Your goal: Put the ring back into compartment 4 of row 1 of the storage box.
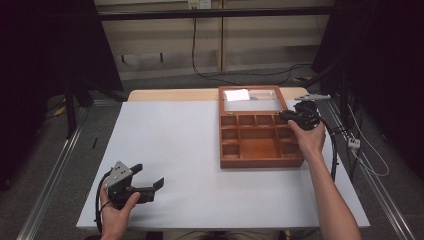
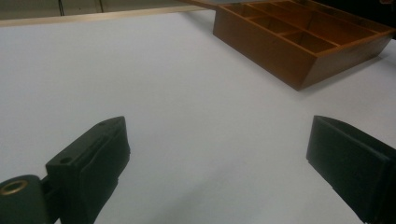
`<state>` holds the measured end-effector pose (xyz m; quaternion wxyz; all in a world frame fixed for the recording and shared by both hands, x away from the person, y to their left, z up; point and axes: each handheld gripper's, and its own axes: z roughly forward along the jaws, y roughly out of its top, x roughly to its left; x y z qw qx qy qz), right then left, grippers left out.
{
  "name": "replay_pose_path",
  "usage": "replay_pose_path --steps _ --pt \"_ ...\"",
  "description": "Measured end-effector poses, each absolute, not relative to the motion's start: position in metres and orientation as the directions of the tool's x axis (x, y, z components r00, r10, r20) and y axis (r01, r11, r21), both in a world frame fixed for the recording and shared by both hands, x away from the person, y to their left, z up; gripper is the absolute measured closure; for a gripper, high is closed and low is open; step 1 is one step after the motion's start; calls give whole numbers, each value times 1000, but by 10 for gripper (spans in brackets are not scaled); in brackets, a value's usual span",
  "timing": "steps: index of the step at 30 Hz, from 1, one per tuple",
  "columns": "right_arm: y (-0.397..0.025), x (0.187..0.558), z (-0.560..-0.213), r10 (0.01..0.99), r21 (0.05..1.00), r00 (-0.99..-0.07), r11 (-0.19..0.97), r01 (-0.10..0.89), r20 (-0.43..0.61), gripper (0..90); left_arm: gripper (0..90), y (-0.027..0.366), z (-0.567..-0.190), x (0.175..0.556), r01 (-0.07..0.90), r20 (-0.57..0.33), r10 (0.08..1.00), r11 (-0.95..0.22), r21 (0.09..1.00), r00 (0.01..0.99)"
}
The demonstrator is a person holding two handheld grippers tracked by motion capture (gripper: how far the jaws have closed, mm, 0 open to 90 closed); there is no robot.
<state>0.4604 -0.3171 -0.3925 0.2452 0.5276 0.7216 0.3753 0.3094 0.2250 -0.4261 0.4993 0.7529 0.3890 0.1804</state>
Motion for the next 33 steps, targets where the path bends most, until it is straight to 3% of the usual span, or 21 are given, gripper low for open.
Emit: replay_pose_path --steps 33 --pt "-317 471 -413 951 755 -310 190 628 19 704 57 224 -426 309 401 -115 764 -200 894 635"
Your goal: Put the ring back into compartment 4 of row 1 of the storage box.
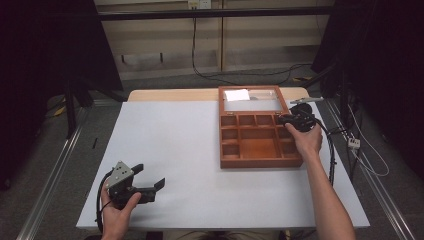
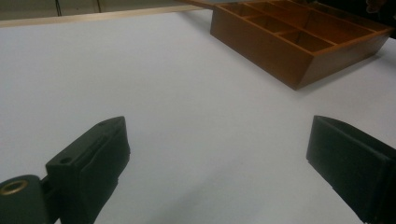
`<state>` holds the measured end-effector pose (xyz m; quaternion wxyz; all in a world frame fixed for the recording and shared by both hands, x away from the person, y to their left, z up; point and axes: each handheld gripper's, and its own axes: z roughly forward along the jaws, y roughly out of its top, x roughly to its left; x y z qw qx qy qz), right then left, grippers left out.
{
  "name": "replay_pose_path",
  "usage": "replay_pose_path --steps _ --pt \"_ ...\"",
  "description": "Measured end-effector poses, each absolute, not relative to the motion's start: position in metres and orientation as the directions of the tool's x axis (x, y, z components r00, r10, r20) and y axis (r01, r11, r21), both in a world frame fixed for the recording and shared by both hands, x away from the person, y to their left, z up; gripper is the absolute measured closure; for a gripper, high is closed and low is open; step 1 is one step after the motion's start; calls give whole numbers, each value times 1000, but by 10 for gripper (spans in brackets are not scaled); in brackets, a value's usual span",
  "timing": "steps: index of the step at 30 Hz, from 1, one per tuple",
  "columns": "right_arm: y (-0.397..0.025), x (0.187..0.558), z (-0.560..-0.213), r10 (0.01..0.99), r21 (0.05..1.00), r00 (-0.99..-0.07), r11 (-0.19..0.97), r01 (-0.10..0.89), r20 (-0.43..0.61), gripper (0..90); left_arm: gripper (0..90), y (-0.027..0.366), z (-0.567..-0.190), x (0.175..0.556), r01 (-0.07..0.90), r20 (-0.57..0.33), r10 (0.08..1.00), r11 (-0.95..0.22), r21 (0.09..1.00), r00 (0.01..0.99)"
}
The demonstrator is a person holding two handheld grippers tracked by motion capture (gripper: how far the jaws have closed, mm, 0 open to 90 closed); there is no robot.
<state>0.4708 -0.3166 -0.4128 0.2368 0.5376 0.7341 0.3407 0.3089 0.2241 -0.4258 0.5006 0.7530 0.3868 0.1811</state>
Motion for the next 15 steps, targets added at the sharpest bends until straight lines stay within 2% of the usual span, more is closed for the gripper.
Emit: replay_pose_path --steps 15 --pt "-316 475 -417 953 736 -304 205 645 1 694 57 223 -427 309 406 -122 766 -191 894 631"
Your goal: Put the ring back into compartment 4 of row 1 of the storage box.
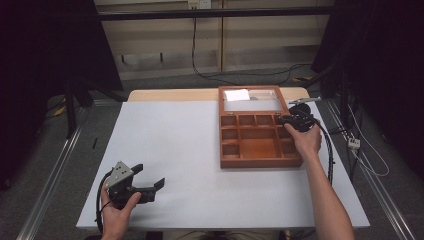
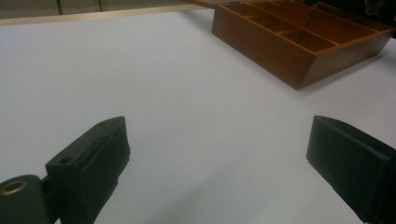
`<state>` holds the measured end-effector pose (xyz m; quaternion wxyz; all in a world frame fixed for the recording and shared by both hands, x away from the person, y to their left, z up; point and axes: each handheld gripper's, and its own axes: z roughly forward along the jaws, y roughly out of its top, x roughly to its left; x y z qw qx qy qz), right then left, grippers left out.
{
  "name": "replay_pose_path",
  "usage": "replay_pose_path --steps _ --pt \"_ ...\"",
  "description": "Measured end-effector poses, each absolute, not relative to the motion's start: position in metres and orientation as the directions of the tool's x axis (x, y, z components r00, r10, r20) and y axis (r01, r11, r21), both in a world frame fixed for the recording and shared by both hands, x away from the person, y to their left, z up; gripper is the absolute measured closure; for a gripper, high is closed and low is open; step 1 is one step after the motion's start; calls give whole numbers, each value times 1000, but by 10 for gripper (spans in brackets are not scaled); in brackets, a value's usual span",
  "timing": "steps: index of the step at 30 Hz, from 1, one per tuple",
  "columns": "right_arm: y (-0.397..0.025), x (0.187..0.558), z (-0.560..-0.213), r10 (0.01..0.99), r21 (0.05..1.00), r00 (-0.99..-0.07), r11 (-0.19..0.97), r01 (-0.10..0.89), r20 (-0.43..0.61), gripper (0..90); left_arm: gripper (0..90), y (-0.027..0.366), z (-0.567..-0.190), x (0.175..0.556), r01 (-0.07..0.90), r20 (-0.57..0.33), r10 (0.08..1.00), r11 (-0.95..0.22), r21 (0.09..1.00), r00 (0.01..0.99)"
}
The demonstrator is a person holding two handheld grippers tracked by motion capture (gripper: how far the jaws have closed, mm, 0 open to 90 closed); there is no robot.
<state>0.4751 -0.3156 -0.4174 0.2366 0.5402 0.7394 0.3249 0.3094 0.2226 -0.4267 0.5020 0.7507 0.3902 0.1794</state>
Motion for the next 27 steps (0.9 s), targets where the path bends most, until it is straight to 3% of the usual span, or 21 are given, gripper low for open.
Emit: replay_pose_path --steps 20,27 --pt "-319 474 -416 954 751 -298 181 635 23 597 57 222 -426 309 403 -113 762 -205 892 637" --pt "-320 473 -413 953 771 -302 169 613 31 518 57 225 -426 309 406 -113 768 -201 892 631"
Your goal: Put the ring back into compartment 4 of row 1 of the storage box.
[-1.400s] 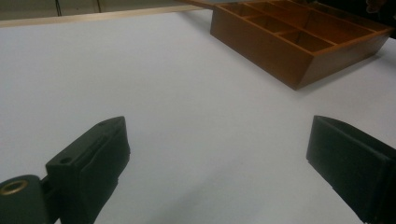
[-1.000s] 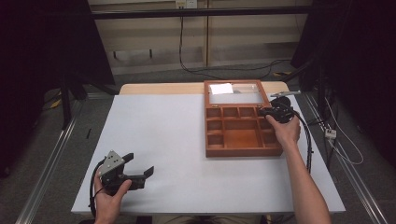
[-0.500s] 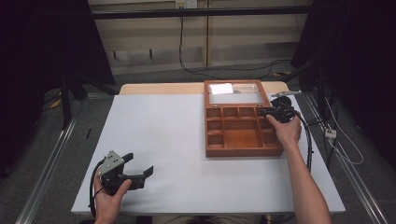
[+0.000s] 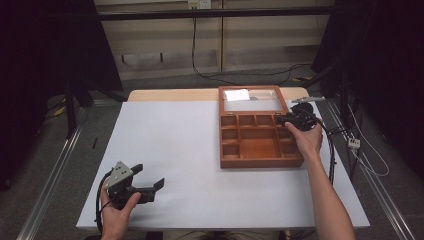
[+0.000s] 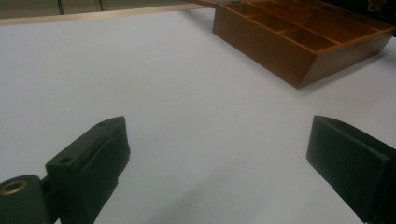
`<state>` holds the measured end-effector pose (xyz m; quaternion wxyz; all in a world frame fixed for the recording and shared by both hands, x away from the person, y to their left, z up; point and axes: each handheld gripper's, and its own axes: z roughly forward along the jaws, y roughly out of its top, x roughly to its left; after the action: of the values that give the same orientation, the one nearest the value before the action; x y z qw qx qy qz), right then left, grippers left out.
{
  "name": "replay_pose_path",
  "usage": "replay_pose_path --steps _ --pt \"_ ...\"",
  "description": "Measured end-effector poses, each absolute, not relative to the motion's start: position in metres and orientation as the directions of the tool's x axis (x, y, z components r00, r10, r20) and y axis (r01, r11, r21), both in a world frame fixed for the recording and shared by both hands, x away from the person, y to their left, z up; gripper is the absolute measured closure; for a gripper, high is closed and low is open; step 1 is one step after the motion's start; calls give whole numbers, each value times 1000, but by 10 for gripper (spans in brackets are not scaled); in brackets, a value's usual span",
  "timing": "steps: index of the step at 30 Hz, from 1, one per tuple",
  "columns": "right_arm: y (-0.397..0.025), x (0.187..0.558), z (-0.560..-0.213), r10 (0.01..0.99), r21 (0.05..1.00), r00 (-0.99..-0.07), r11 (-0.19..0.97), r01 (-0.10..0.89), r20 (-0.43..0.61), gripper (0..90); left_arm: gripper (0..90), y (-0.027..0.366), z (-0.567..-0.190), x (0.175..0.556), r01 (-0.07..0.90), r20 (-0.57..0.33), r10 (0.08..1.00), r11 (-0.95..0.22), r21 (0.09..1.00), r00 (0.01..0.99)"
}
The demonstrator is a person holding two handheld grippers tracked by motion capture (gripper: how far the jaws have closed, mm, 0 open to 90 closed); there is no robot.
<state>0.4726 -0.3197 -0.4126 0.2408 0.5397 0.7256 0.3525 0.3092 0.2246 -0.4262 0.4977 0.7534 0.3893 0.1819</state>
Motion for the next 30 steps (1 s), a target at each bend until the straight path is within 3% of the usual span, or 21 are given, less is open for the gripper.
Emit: replay_pose_path --steps 6,14,30 --pt "-318 470 -411 954 777 -298 164 608 32 440 57 226 -426 309 408 -116 769 -199 891 628" --pt "-317 468 -407 960 789 -276 136 599 44 253 57 225 -426 311 413 -118 776 -194 890 619" --pt "-317 457 -406 959 819 -271 89 567 83 106 57 223 -429 312 419 -113 775 -207 884 622"
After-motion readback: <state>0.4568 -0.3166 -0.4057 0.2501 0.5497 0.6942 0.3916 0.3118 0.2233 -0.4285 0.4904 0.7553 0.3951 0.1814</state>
